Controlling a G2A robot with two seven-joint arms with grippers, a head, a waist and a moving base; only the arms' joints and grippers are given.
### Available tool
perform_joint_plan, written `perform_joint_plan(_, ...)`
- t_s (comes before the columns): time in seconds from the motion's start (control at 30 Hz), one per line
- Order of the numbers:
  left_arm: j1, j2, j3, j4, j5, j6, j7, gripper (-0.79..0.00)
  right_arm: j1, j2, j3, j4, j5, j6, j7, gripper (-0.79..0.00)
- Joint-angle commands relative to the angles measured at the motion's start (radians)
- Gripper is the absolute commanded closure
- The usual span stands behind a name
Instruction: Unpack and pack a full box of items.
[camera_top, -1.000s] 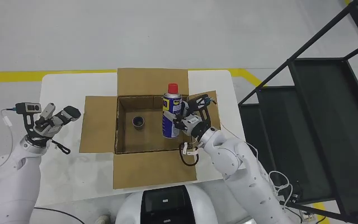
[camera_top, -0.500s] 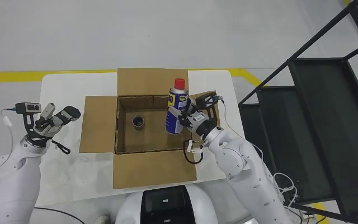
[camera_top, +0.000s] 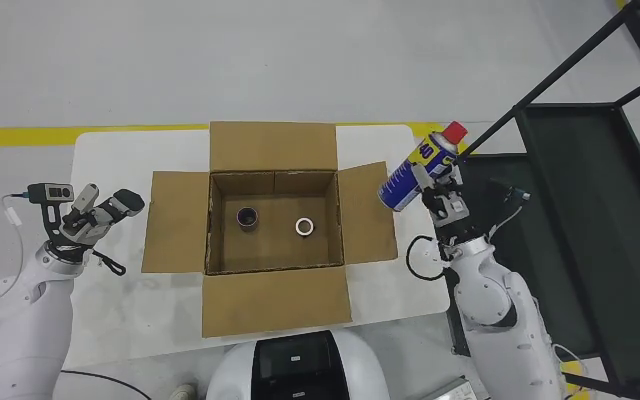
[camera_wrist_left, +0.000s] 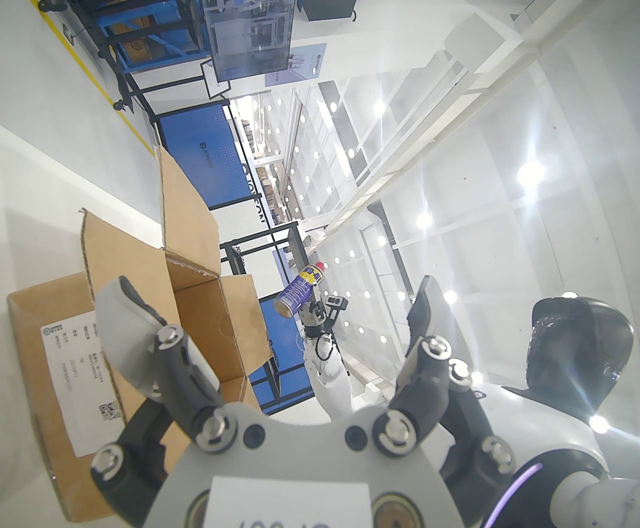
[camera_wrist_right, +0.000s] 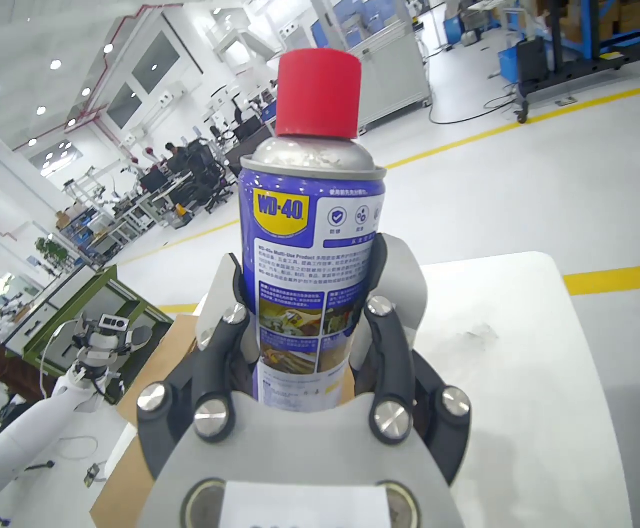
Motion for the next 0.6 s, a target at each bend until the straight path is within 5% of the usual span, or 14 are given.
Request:
perform_joint_plan(0.0,0.0,0.0,0.0,0.0,0.0,0.0,0.0,-0.785,0.002,0.001,0.029,0.04,0.033,-0.02,-0.029,0.0)
perform_joint_plan(0.57,0.0,0.0,0.0,0.0,0.0,0.0,0.0,-0.785,0.005,0.002,0.072,0.114,0.039,-0.023,-0.071,0.0)
